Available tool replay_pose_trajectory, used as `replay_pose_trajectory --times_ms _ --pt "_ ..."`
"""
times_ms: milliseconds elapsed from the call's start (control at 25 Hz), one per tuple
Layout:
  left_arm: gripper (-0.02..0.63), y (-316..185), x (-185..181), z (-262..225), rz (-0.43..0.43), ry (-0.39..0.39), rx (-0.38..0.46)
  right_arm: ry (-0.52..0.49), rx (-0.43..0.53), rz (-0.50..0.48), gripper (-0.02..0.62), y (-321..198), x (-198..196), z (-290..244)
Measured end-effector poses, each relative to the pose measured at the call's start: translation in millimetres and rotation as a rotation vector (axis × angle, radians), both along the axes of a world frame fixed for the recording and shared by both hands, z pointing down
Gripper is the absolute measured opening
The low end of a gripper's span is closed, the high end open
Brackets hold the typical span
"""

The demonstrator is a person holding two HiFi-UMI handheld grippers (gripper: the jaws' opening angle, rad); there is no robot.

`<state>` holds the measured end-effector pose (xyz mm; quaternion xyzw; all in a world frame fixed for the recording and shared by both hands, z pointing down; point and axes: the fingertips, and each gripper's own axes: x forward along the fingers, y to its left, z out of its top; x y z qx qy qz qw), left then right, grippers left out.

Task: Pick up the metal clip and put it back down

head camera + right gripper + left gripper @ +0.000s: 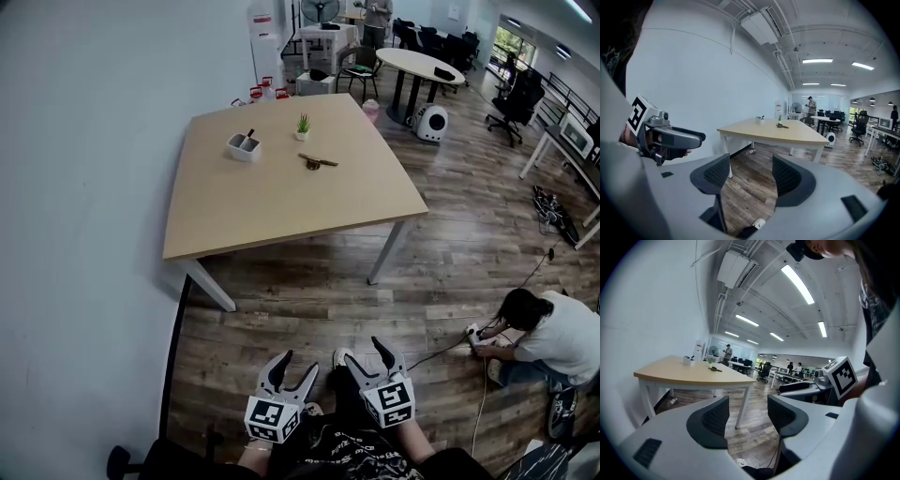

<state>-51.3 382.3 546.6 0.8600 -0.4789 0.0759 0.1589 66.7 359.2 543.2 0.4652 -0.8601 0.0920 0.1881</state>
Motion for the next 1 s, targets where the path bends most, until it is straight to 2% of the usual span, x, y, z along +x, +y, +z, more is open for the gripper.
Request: replay_pose_trajectory --times_ms 280,440,720,1000 --pt "0.247 -47.2 -0.9 0.0 -0.027 -0.024 -0.008 -0.02 -0.023 -0.035 0.284 -60.7 -0.1 11.5" --pt "0.247 -84.0 1.1 -4.1 -0.058 -0.031 -0.012 -0.033 -0.019 -0.087 0.284 -102.2 -5.8 6.2" --pt "0.247 -143.8 19.6 -2.3 -0.095 -0.035 -0.027 -0.035 -0.026 -0.139 0.284 -165.3 5.8 12.1" --pt "0.247 -201.5 49.7 -7.4 -0.119 -0.04 -0.02 -0.024 -0.02 -0.173 0.284 -219.6 35.0 14.3"
